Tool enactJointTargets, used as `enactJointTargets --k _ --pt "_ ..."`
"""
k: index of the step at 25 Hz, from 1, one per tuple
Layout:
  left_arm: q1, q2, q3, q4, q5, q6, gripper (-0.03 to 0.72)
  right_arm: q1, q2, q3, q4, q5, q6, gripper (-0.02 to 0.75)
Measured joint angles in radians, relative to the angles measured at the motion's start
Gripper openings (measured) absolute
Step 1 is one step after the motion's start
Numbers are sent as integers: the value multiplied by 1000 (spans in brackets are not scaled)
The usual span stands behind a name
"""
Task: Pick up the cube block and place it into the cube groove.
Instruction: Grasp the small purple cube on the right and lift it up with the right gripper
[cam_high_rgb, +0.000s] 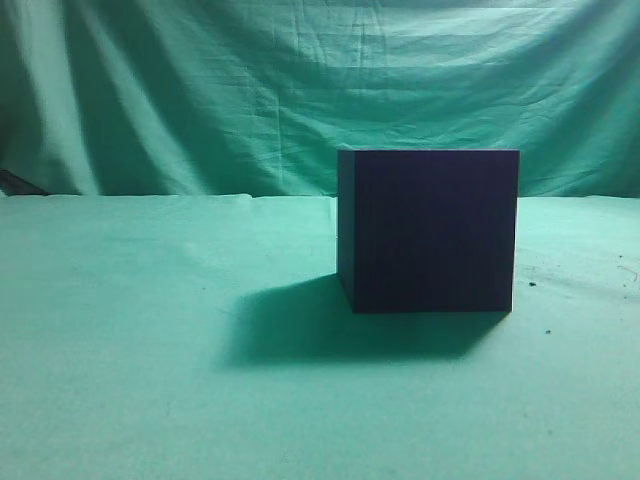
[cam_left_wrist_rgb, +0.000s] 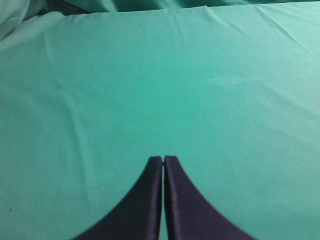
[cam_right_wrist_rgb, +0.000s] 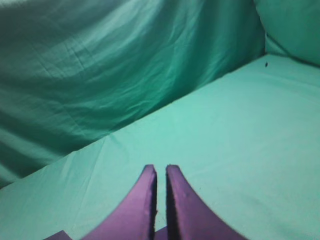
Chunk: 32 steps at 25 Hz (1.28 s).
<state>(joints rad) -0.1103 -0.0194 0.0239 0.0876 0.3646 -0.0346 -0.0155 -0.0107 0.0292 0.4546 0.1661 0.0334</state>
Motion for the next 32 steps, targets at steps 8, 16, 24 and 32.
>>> enactJointTargets --k 8,16,24,32 --pt "0 0 0 0 0 0 0 0 139 -212 10 158 -188 47" --pt "0 0 0 0 0 0 0 4 462 -379 10 346 -259 47" --pt "0 0 0 0 0 0 0 92 759 -614 -87 771 -385 47" --pt "0 0 0 0 0 0 0 312 1051 -800 -358 913 -172 47"
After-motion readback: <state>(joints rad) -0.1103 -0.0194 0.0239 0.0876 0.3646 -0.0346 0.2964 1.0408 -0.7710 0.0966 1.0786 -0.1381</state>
